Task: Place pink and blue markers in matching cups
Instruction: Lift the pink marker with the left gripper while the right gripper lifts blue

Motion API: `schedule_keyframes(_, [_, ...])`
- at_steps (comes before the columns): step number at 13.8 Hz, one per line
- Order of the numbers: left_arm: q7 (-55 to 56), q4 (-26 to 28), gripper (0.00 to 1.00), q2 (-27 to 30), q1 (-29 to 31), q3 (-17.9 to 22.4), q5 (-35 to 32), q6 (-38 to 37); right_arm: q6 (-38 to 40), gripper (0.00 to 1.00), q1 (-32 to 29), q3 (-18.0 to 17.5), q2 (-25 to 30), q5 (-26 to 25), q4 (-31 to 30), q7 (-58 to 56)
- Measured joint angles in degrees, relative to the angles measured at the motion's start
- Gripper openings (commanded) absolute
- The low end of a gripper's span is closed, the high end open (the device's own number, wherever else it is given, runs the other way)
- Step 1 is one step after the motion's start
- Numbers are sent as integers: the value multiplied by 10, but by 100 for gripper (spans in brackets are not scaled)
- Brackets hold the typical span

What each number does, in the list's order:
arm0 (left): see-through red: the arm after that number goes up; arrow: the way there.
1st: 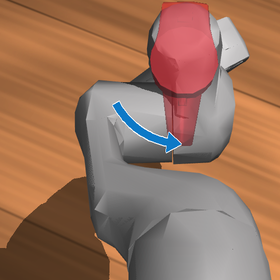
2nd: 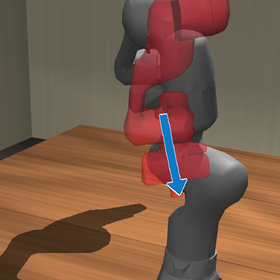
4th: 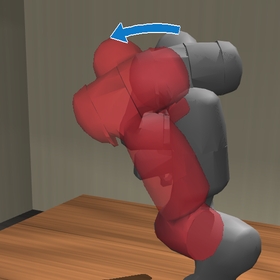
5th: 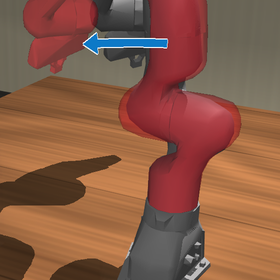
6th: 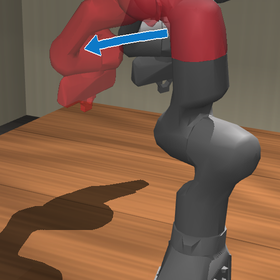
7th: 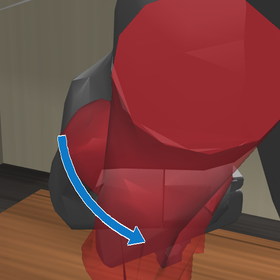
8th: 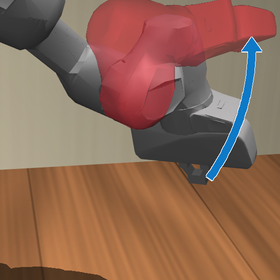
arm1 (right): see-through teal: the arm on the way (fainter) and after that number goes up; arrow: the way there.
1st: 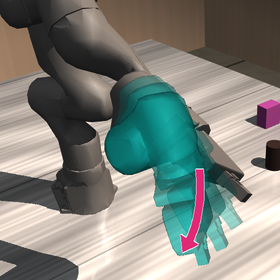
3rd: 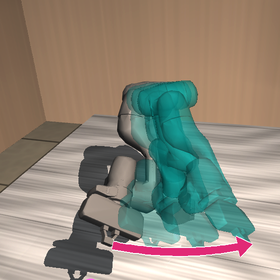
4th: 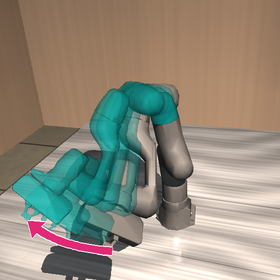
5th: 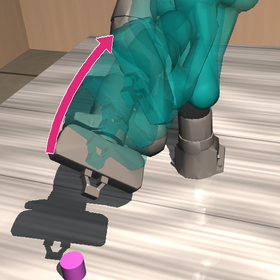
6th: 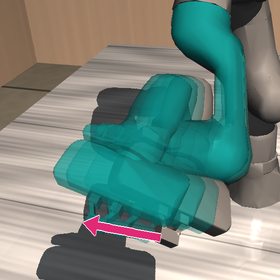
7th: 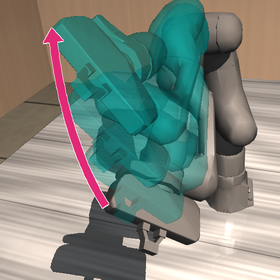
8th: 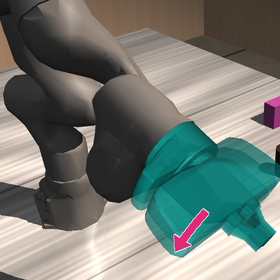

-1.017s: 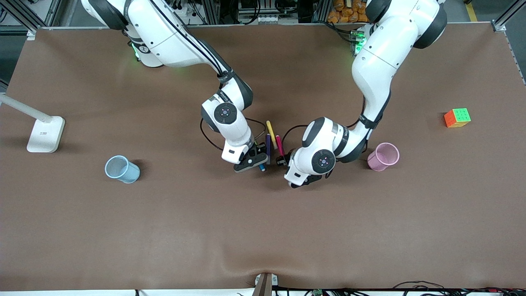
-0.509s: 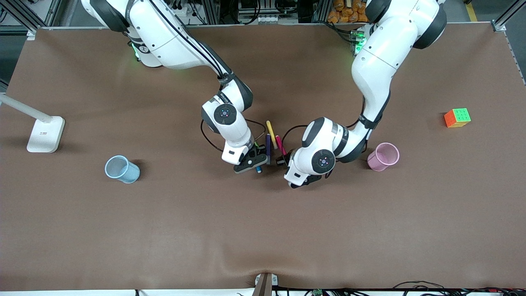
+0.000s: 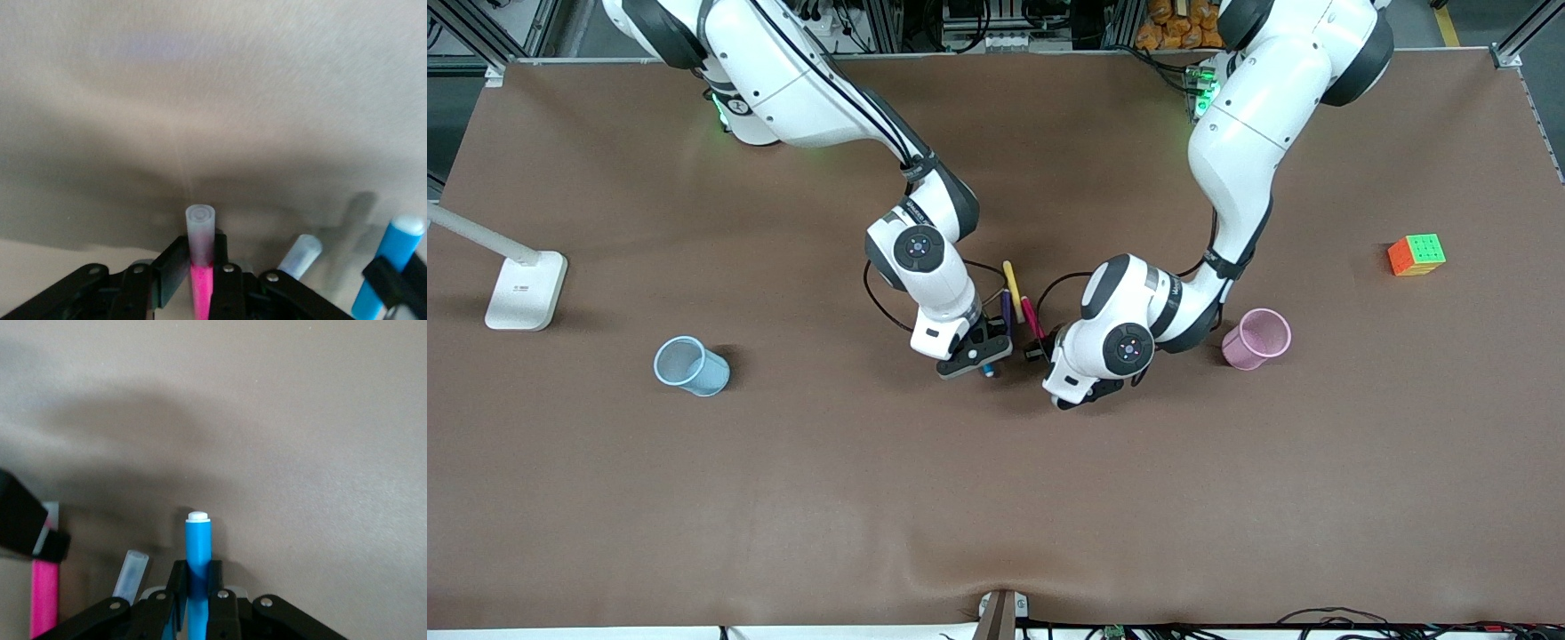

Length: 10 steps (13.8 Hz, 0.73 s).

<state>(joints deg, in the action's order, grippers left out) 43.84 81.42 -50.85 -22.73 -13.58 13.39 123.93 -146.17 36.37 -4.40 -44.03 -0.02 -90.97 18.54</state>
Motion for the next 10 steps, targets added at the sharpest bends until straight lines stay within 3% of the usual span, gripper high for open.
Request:
schedule_keyframes(4, [0,-15,0,21,20,2,0,-51,132,0,-3,12,16,-2,48,-42])
schedule_keyframes(10, [0,-17,0,92,55,4,-3,-95,300,0,-63,24,87,-19,52,-178])
